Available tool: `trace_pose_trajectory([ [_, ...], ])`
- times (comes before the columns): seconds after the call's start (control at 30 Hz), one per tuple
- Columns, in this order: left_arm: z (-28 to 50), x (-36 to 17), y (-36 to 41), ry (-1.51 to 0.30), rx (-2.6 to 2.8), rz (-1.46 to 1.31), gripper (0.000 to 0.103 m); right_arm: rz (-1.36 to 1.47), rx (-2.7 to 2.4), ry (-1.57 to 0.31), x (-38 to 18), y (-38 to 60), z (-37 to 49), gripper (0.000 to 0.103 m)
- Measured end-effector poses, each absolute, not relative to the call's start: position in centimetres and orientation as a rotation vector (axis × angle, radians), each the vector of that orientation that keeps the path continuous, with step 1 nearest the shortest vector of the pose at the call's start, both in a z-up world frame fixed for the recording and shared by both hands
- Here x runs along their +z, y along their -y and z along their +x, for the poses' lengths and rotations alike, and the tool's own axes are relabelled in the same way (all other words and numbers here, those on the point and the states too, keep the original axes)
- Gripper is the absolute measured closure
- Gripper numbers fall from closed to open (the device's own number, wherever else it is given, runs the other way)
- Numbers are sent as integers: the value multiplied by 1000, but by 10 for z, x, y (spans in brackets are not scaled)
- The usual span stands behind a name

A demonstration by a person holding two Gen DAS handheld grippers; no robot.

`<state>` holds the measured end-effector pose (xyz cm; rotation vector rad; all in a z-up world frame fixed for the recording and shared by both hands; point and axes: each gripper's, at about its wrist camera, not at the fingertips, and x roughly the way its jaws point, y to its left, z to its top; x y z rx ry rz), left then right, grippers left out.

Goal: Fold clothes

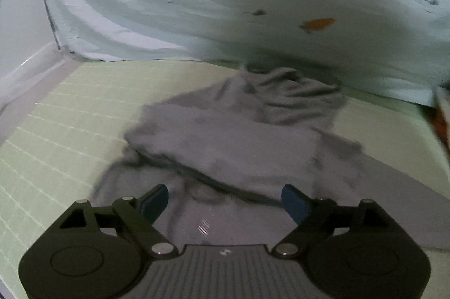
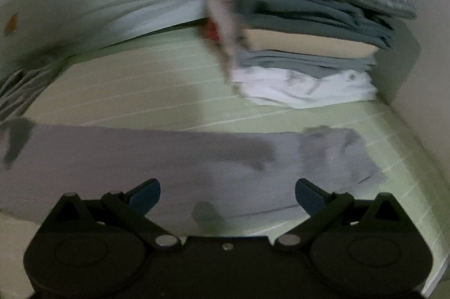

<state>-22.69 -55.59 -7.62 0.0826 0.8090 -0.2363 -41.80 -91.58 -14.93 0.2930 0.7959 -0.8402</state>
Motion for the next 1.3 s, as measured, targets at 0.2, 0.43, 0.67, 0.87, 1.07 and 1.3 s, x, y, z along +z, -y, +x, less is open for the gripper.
trace_pose_trajectory([
  [0.2, -264, -74, 562, -827, -242, 148, 14, 325, -1026, -782, -164, 969, -447, 0],
  [0.43, -272, -69, 555, -848, -192, 175, 13, 382, -1050, -774, -187, 1001, -466, 0],
  [0.67, -269, -67, 553, -856, -174, 226, 13, 409, -1036, -713, -194, 1001, -470, 0],
  [0.87, -262, -61, 536, -849, -160, 208, 12, 408, -1027, -698, -189, 999, -472, 20],
  [1.07, -233, -63, 503, -855, -159, 146, 12, 444, -939, -677, -167, 989, -461, 97],
  [1.3, -183, -65, 463, -838, -187, 113, 12, 364, -903, -613, -123, 918, -409, 97],
])
